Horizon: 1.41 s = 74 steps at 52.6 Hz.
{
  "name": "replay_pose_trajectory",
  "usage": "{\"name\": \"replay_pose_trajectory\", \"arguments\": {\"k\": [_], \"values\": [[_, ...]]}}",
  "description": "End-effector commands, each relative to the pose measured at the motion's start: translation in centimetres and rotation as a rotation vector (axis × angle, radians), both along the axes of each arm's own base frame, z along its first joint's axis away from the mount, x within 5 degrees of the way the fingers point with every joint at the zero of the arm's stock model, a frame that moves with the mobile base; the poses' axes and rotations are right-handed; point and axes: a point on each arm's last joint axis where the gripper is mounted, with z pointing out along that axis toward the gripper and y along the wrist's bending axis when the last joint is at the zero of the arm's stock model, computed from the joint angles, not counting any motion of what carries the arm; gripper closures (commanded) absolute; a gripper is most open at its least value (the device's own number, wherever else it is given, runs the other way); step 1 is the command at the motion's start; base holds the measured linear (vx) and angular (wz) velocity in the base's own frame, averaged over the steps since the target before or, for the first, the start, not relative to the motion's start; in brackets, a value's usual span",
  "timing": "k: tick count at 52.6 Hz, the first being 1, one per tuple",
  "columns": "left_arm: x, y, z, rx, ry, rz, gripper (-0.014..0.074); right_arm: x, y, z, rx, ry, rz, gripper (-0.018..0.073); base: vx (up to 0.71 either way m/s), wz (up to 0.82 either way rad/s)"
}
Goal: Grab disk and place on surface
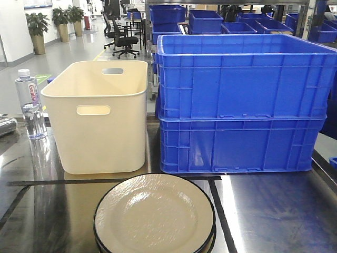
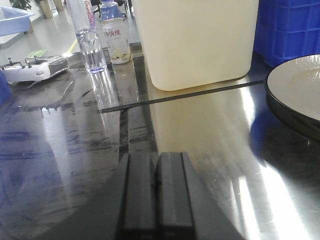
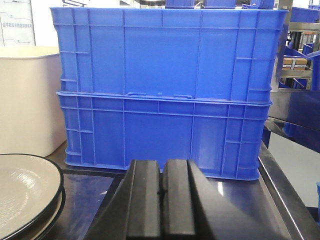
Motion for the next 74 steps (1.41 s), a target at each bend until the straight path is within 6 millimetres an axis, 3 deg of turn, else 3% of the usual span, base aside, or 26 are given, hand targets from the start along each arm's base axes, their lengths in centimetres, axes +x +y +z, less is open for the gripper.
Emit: {"name": "replay_pose_trajectory", "arguments": {"k": [1, 8, 22, 74], "values": [[0.2, 0.0, 0.9, -0.009, -0.093, 0.004, 0.0598, -0.1, -0.3, 1.7, 0.007, -0.107, -0.034, 0.0568, 0.00, 0.00], [-0.1, 0.1, -1.6, 0.018, -0.121, 0.013, 0.0598, -0.1, -0.3, 1.7, 0.007, -0.107, -0.034, 0.0568, 0.00, 0.00], [-0.3, 0.3, -9.2, 0.012, -0.291, 0.036, 0.0598, -0.1, -0.3, 1.7, 0.007, -0.106, -0.034, 0.0568, 0.00, 0.00], [-0.6, 0.3, -9.2, 0.010, -0.270, 0.030, 0.0598, -0.1, -0.3, 1.7, 0.007, -0.106, -0.034, 0.0568, 0.00, 0.00]]}}
